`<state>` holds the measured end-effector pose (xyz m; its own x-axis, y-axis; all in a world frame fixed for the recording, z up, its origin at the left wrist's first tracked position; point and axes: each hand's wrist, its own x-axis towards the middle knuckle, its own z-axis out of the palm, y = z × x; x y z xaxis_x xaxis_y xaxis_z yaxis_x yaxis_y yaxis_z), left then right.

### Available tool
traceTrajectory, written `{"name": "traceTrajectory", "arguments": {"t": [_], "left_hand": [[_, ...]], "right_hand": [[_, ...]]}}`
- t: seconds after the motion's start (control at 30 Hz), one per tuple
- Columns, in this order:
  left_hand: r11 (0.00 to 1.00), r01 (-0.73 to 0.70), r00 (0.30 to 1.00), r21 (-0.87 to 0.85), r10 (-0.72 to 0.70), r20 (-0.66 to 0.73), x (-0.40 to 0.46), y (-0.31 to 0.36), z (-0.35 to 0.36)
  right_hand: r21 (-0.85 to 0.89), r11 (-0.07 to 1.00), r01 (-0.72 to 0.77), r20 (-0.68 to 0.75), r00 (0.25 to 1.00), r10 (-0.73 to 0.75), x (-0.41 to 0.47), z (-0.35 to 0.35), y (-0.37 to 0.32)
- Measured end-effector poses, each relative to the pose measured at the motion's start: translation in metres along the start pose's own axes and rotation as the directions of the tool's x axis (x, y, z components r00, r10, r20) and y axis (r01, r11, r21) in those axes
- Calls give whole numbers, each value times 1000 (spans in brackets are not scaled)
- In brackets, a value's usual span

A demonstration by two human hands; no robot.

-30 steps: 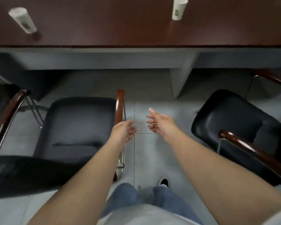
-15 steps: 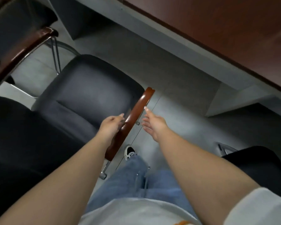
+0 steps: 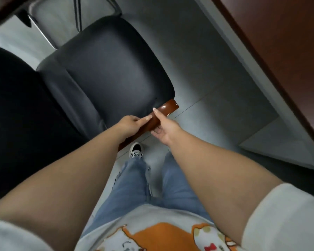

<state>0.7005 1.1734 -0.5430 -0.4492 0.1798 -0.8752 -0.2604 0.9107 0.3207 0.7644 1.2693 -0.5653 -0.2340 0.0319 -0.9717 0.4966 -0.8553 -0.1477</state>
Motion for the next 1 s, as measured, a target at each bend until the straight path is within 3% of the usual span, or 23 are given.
{"name": "traceTrajectory", "arguments": {"t": [0.17,0.3,0.57,0.77,0.9,1.0], "left_hand": [[996,85,989,-35,-89,-121,0,18,8],[991,56,987,-120,-73,-141,1,47,17],[983,19,1000,-183,-15,23,-1,95,75],[968,49,998,-246,-41,38,-3,95,87],[892,37,993,-450,-85,-86,-8,95,83],[786,-13,984,-618,-99,-147,-19,93,78]], "right_hand": [[-54,997,-51,88,995,56,-5,-4,-21],[-117,993,-5,74,997,14,-7,-17,-54],[-153,988,-3,-54,999,-5,5,-85,-90],[-219,976,-14,-47,999,4,8,-103,-92],[-512,857,48,-187,968,-166,3,-98,-100],[-664,730,159,-283,851,-442,-4,-106,-103]]}}
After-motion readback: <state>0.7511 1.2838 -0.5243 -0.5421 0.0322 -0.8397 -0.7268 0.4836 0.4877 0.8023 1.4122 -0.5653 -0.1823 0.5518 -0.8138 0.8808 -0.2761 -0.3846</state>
